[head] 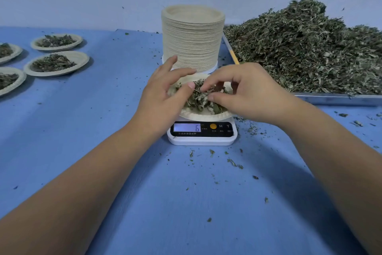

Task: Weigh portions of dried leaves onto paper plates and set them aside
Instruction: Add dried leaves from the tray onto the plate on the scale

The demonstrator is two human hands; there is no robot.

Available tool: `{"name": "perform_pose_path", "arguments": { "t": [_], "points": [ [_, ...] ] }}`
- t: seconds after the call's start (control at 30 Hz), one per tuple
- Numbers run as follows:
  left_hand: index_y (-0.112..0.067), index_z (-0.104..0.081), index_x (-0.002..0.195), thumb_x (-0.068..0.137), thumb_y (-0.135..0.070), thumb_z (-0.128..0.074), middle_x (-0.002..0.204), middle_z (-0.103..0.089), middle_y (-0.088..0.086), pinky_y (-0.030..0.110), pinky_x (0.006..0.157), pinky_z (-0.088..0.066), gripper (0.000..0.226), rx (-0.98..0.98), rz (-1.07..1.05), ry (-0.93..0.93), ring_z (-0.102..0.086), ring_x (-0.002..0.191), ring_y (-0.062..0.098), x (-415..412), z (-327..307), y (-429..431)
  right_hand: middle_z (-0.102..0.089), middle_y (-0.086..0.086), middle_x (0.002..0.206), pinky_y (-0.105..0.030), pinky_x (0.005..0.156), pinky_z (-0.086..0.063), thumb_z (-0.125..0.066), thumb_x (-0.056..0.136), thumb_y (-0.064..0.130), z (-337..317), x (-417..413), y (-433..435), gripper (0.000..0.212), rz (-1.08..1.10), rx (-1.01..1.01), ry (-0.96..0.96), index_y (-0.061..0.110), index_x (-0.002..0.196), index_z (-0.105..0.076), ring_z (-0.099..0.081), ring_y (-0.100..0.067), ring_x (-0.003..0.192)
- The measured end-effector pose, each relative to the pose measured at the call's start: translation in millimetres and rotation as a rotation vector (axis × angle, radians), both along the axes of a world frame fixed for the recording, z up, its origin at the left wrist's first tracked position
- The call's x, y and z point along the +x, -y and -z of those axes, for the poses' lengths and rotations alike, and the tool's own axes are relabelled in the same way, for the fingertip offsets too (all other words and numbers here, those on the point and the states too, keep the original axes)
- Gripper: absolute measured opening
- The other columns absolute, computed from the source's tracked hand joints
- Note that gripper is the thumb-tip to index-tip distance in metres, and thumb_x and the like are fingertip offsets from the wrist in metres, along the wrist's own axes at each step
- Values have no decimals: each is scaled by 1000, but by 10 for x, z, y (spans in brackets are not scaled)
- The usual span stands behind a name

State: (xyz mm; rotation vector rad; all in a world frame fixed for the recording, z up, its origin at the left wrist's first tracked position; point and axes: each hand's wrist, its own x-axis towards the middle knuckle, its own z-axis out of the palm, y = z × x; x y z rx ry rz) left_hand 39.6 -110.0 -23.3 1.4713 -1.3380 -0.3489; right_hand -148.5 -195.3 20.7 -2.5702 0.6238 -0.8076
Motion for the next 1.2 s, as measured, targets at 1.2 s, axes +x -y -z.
{"name": "perform_pose_path", "arguments": {
  "t": [1.2],
  "points": [
    [-47,-52,135,86,-58,-56,160,-24,-23,41,121,-23,50,90,48,-107,-24,144,-4,23,38,10,-58,23,103,-17,80,-39,-59,96,43,94,-291,-1,28,231,-91,-68,38,123,-64,-52,-3,102]
  ]
}}
